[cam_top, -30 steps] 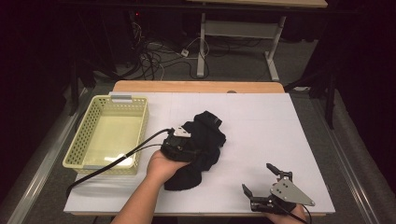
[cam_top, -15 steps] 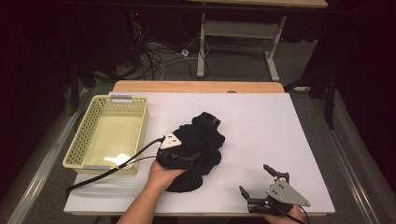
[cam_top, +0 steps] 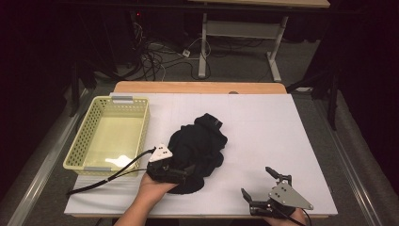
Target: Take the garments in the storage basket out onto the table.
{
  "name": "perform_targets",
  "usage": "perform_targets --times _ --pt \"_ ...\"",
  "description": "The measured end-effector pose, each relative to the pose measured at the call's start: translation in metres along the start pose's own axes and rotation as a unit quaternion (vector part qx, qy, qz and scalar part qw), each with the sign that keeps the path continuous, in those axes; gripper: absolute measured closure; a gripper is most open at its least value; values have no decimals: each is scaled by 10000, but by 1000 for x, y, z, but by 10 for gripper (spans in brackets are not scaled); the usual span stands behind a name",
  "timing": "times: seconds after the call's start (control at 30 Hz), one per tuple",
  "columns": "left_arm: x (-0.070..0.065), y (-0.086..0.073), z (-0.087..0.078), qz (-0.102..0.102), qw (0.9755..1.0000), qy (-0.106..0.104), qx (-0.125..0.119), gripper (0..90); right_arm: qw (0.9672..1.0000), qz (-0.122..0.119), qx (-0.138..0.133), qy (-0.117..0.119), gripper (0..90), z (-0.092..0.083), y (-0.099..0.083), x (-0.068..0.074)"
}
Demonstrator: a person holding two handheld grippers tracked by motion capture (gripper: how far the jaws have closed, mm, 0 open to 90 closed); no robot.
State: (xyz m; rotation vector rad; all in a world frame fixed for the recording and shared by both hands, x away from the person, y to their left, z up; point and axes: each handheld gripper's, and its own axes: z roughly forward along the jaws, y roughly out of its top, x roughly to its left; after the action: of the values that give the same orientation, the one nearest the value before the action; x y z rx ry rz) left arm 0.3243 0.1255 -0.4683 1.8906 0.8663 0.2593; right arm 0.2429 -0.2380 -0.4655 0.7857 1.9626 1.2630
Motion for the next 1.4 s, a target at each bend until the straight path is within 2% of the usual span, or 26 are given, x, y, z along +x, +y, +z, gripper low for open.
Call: perform_targets --times 0.13,0.23,0.4,0.53,0.67,0.83,0.93,1.03,1.1,1.23,1.33,1.4 --pt "-10 -9 -10 111 9999 100 -3 0 10000 34 -33 0 1 -1 0 -2" --pt "-16 -18 -18 112 9998 184 -31 0 10000 53 -43 4 1 -1 0 -3" --pt "-21 -33 -27 4 9998 154 -88 0 10000 44 -85 21 1 -2 2 -3" --pt "-23 -38 -36 -126 9993 241 -242 0 9999 41 -102 47 1 1 4 -2" --pt "-22 -43 -45 -234 9987 351 -292 0 9999 41 -125 101 1 8 8 -1" --pt "-25 -49 -55 -204 9987 391 -237 0 9997 69 -128 189 1 22 13 0" --pt "-25 -54 -62 -406 9972 476 -404 0 9995 58 -133 271 1 31 16 3" --pt "-23 -58 -66 -545 9961 566 -406 0 9993 49 -129 350 1 40 19 6" --pt "-22 -59 -66 -526 9968 517 -296 0 9990 96 -168 407 1 44 21 8" --pt "-22 -56 -63 -518 9978 259 -309 0 9987 118 -122 488 1 50 21 13" --pt "-20 -55 -57 -245 9994 44 -244 0 9984 179 -64 533 1 54 19 14" --pt "-20 -54 -54 -67 9998 -22 -172 30 9984 196 -45 520 1 56 18 14"
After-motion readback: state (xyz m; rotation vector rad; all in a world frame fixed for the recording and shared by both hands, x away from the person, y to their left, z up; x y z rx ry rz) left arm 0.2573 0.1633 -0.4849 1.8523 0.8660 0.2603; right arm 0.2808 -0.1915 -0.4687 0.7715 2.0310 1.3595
